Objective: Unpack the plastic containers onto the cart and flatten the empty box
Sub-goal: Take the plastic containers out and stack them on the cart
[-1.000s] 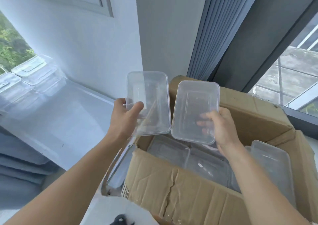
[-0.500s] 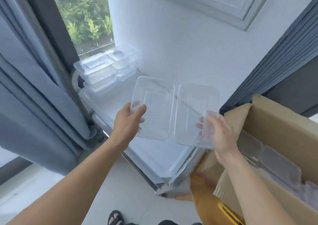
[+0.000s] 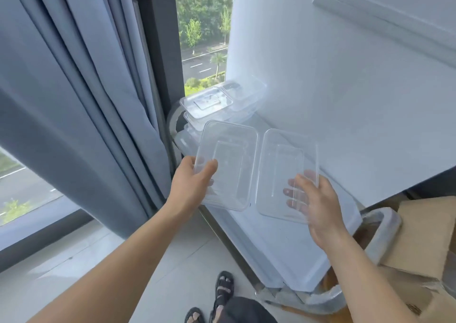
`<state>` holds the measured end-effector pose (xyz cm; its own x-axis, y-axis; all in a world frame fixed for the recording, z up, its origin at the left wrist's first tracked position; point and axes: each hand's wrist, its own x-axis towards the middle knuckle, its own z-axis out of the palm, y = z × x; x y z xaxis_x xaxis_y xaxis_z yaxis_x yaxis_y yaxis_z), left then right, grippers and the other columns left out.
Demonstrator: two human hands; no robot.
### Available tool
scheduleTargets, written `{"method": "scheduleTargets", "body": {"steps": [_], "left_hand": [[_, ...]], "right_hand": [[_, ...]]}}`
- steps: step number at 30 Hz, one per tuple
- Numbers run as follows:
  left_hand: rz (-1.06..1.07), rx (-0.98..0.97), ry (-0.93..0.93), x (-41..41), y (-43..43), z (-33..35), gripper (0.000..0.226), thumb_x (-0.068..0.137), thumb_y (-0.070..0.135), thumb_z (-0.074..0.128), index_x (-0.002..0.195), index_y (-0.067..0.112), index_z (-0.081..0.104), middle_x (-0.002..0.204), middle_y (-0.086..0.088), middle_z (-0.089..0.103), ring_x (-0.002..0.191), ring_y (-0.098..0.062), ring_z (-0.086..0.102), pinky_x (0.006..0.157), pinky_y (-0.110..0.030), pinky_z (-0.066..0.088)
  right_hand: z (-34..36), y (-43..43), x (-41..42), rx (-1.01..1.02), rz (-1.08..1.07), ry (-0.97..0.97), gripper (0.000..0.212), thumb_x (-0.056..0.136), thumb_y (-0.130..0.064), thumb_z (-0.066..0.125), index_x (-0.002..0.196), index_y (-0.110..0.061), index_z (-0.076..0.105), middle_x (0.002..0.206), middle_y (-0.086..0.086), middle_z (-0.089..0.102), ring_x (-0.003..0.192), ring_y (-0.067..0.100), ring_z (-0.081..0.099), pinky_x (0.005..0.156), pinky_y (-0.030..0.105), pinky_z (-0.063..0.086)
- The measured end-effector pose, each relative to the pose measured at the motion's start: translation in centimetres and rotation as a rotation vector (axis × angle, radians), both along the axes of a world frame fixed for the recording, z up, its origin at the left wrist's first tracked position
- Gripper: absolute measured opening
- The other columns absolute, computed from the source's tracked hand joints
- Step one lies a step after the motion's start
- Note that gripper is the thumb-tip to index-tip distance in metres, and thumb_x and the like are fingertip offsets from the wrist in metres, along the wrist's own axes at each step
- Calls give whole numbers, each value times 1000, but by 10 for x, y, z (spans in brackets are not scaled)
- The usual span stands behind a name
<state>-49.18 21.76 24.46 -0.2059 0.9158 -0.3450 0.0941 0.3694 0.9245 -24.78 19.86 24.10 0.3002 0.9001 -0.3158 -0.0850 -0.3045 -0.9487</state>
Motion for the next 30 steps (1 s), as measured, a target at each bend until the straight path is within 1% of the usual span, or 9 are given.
{"method": "scheduleTargets", "body": {"steps": [2,4,10,15,18,21,25,28,30], "left_hand": [[-19,-5,34,-6,18,-3,29,89,44,64,108,21,59,107,1,70,90,-18,72,85,-46,58],[-34,9,68,-12,40,-4,23,92,43,63,103,22,62,103,2,72,89,-17,72,87,-46,57],[-87,9,187,-14,107,-6,51,80,58,60,105,14,64,102,-3,72,85,-14,73,86,-51,57],[-188,-26,279,-2,163,-15,45,76,60,57,99,22,65,95,0,72,88,-21,70,85,-44,55],[-256,-69,282,8,183,-30,54,75,61,58,100,14,64,95,-9,71,89,-27,68,83,-49,55],[-281,-145,251,15,198,-48,61,74,61,59,104,8,61,95,-14,70,89,-30,68,80,-52,57],[-292,-186,240,14,229,-72,42,77,58,61,97,20,64,90,0,73,86,-19,71,83,-50,57],[-345,-202,234,9,247,-87,28,83,52,65,96,27,65,88,4,73,83,-15,70,83,-47,58],[-381,-214,254,5,255,-96,34,81,54,64,96,24,65,88,1,73,83,-19,70,81,-47,58]], "right_hand": [[-7,18,-9,-1,-13,26,41,96,-26,64,133,-16,51,119,8,66,98,25,72,80,39,56],[-17,39,-15,-3,-37,59,37,97,-26,62,131,-16,52,117,9,66,98,27,71,79,39,55],[-52,109,-16,-38,-101,92,38,99,-27,61,132,-11,53,116,3,64,101,25,70,84,40,56],[-82,174,-4,-96,-173,84,40,98,-29,61,133,-12,51,114,-5,60,105,24,68,88,41,56],[-101,208,4,-169,-212,60,41,98,-30,61,132,-11,50,124,0,59,103,25,68,87,41,56],[-116,238,9,-204,-222,15,27,97,-29,60,120,-17,51,134,0,55,102,25,66,87,42,53],[-136,271,11,-268,-212,-35,18,96,-30,60,110,-22,52,95,-3,59,88,23,61,86,43,52],[-149,289,12,-326,-224,-71,18,95,-34,60,104,-24,49,87,-6,55,90,26,60,88,46,52],[-157,300,12,-359,-236,-90,22,94,-37,60,104,-23,47,88,-8,55,98,31,63,92,48,51]]}}
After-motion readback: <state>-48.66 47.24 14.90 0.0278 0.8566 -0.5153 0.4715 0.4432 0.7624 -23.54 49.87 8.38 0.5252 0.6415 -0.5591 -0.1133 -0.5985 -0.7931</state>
